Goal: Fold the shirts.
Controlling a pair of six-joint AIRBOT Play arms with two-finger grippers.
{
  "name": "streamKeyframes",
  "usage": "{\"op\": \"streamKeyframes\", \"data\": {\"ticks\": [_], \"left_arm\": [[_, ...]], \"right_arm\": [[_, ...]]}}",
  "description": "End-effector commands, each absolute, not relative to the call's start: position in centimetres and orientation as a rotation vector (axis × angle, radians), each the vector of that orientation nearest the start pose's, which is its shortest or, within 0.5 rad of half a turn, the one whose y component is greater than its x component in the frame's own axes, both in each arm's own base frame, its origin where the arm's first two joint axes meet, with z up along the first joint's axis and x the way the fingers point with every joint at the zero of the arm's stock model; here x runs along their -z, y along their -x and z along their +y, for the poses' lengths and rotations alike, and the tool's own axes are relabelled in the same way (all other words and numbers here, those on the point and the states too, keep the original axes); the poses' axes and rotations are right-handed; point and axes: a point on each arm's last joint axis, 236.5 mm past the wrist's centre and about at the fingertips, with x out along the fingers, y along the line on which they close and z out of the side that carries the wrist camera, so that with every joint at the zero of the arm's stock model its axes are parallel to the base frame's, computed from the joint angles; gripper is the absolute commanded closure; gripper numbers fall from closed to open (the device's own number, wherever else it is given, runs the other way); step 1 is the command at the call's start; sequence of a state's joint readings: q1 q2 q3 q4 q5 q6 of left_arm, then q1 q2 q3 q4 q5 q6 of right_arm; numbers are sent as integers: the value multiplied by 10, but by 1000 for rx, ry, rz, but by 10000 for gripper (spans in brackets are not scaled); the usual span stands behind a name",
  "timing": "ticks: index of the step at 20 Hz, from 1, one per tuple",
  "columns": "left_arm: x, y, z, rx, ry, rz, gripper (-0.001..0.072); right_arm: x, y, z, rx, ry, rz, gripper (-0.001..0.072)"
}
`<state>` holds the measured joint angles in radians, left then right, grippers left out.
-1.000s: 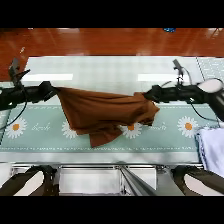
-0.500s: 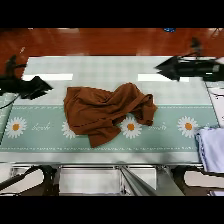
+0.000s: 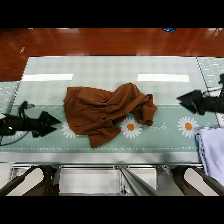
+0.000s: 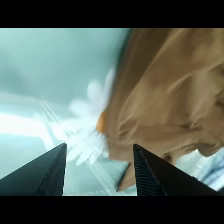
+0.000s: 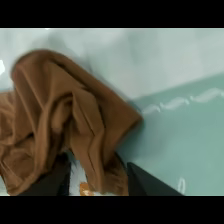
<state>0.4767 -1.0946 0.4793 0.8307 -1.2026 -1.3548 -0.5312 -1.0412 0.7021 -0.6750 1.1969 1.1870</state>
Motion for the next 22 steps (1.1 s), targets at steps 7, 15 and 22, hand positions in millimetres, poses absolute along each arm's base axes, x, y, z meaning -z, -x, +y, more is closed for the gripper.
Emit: {"op": "streamKeyframes", "data": {"ticks": [7, 15, 22], "left_arm": [[104, -256, -108, 99, 1100, 1341, 201], [70, -302, -133, 310, 957, 1310, 687], [39, -329, -85, 285, 907, 1205, 687]], "right_arm": [[15, -289, 21, -186, -906, 1119, 304], [27, -274, 21, -191, -819, 1192, 303], [46, -290, 88, -283, -824, 1274, 304]]}}
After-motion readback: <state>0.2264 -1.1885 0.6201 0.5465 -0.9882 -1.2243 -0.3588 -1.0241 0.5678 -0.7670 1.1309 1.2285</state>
